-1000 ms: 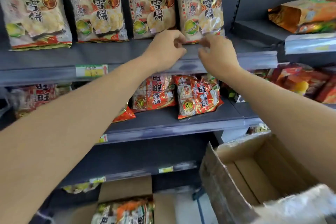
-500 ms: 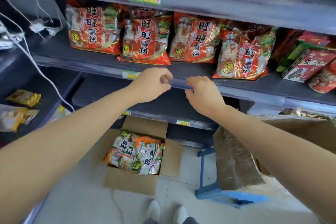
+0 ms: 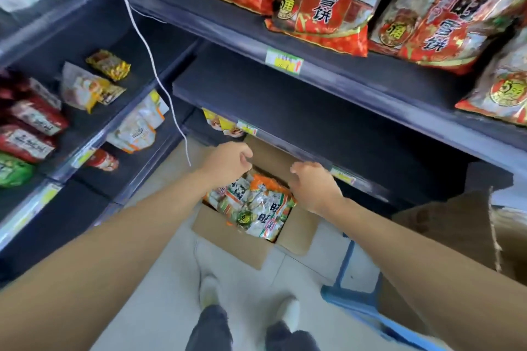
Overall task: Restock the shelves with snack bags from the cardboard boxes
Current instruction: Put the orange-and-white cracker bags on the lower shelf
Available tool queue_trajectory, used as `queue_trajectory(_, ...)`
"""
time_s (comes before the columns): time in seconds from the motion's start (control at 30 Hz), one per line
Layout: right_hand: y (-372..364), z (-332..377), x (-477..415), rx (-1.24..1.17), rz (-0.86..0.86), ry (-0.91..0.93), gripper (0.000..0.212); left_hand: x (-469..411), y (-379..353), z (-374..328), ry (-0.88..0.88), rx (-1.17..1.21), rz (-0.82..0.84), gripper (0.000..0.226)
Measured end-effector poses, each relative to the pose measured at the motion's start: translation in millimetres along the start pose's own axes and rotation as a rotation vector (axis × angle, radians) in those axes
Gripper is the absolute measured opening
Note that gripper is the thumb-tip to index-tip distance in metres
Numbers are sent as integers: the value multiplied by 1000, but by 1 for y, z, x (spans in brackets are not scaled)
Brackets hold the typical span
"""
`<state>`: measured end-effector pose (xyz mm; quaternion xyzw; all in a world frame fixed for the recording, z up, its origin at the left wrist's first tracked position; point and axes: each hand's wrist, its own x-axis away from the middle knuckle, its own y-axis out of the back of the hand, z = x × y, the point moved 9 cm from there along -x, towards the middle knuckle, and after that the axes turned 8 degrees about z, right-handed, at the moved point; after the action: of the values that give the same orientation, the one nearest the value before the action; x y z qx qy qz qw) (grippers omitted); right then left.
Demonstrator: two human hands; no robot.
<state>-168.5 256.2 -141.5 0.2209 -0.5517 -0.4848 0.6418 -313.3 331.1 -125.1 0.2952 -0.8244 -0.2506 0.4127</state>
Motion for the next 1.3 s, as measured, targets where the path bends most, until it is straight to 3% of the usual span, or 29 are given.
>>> queue_trajectory(0.27,-142,-12,-114,-61,123,-89,32,-93,-78,139,140,-6,44,29)
queue_trajectory(0.47,-243,-71,-182,-57,167,-175,44,-168,-176,197,132,-12,153,37)
queue_trajectory(0.63,-299,-117,-231,-57,134,-173,42,-225,-237,206,108,-51,252,69)
queue_trajectory(0.8,-323,-160,-264,-126,78,-198,44,-267,-275,198,97,-341,308,89)
queue_trajectory(0.97,-343,-179,-270,-265,67,-166,59,-291,-297,196,151,-516,160,99)
queue_trajectory(1.17,-357,-183,-260,-464,101,-203,55,-288,-290,194,153,-350,76,90)
queue_trajectory(1.3,-351,-178,-252,-579,27,-187,68,-281,-272,182,29,-238,49,88)
